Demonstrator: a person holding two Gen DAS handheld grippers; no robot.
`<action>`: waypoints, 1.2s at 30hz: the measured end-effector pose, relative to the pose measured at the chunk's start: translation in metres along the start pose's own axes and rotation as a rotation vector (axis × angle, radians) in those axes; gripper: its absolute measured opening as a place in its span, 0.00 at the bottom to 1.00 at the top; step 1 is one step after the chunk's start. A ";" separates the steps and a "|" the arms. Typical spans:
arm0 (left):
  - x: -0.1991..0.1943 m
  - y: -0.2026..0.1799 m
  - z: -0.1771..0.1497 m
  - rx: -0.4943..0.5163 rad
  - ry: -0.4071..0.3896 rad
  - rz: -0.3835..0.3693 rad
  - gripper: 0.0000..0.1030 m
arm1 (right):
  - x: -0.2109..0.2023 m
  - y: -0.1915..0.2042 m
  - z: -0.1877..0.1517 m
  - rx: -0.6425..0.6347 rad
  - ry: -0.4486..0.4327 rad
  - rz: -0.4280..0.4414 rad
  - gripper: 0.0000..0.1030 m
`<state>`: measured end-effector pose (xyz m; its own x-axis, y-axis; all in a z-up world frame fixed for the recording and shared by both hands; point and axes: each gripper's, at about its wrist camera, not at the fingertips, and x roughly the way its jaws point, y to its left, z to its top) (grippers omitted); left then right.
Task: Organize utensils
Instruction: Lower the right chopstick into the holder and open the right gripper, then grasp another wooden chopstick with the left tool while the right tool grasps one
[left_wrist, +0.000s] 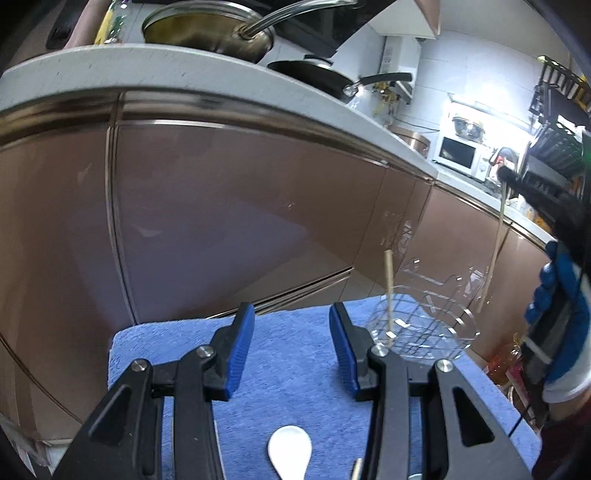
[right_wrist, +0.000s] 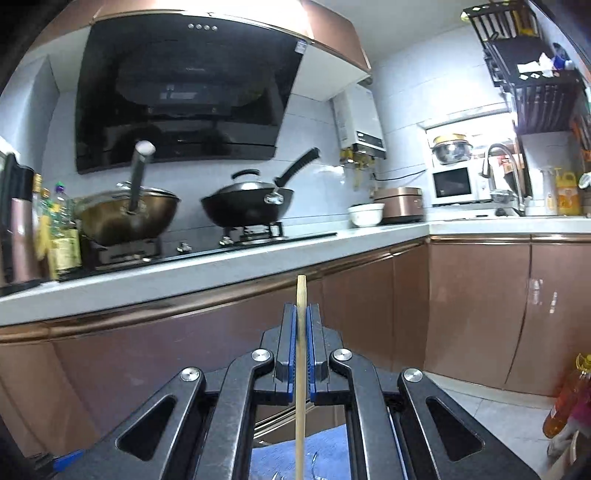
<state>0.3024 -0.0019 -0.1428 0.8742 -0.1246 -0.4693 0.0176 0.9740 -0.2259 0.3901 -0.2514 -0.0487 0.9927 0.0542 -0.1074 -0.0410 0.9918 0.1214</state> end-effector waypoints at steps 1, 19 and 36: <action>0.002 0.004 -0.002 -0.005 0.007 0.008 0.39 | 0.003 -0.002 -0.007 0.004 0.001 -0.004 0.05; -0.034 0.014 -0.007 -0.021 0.013 0.009 0.39 | -0.062 -0.011 -0.032 -0.030 0.054 -0.058 0.34; -0.093 -0.005 -0.016 0.067 0.203 -0.134 0.45 | -0.184 -0.042 -0.043 0.010 0.380 -0.017 0.34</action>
<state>0.2132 0.0019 -0.1114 0.7466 -0.2828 -0.6021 0.1649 0.9556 -0.2443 0.2041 -0.2982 -0.0768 0.8803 0.0790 -0.4678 -0.0223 0.9918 0.1256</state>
